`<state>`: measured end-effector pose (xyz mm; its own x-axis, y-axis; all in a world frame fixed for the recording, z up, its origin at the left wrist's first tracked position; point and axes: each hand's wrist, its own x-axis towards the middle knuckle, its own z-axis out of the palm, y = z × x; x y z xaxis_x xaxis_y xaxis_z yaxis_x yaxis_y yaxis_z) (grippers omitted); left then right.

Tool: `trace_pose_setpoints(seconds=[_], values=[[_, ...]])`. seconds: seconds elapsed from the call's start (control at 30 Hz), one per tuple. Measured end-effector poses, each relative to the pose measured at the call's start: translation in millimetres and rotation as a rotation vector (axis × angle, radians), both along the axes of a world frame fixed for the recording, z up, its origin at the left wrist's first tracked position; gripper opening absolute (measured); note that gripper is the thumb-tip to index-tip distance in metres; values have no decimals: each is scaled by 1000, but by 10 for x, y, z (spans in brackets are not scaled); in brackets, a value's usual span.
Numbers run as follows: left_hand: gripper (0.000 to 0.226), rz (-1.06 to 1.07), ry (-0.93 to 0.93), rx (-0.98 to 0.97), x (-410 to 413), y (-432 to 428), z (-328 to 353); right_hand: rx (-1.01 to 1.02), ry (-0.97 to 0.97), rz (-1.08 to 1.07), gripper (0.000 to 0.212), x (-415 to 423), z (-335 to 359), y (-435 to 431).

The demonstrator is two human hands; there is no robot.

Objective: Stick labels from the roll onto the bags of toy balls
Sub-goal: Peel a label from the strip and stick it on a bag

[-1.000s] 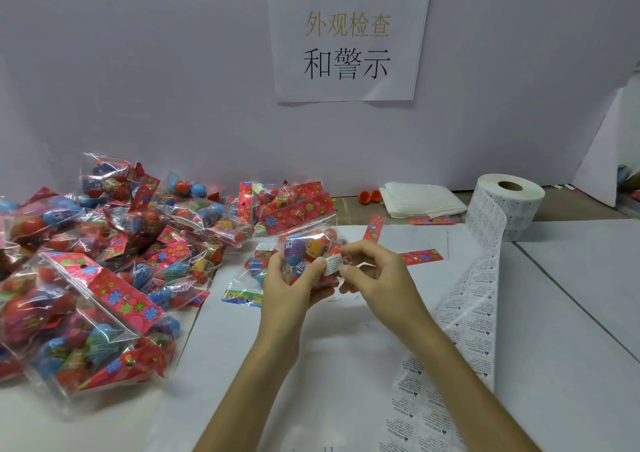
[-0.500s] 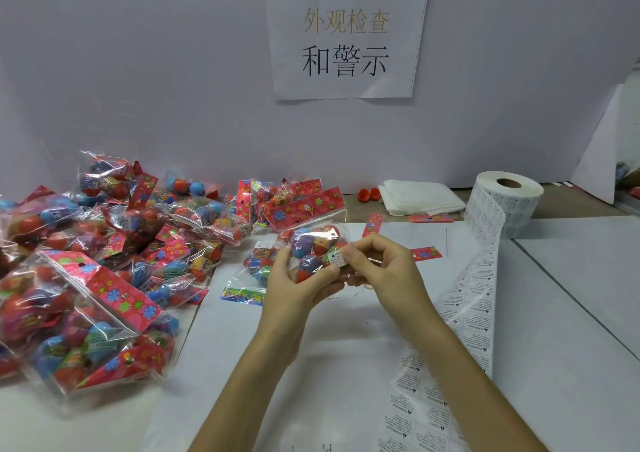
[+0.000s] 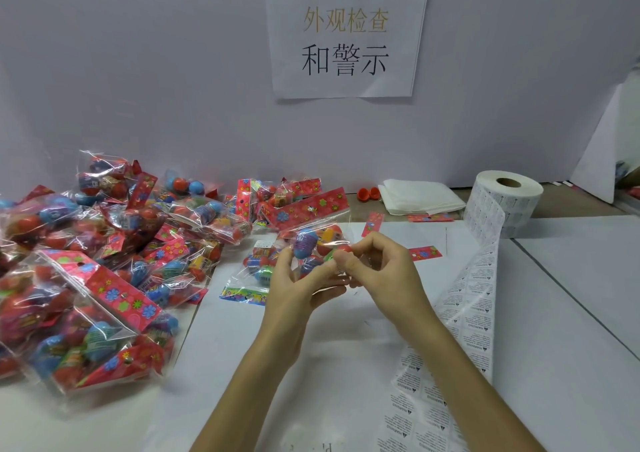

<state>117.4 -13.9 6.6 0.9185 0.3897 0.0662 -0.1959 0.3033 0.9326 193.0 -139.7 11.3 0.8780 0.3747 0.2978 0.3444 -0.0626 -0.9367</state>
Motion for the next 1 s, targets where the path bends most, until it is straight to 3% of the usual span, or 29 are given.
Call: trace_pose_setpoints(seconds=[0.1, 0.37, 0.47, 0.73, 1.0], values=[[39, 56, 10, 21, -3, -3, 15, -2, -3, 18, 29, 0, -3, 7], [25, 144, 47, 32, 17, 14, -8, 20, 11, 125, 5, 12, 19, 1], [28, 148, 50, 17, 23, 30, -8, -33, 14, 208, 11, 24, 32, -24], [31, 32, 96, 119, -3, 3, -19, 73, 82, 80, 15, 52, 69, -61], [34, 31, 151, 204, 6, -18, -58, 18, 167, 33, 14, 73, 36, -54]])
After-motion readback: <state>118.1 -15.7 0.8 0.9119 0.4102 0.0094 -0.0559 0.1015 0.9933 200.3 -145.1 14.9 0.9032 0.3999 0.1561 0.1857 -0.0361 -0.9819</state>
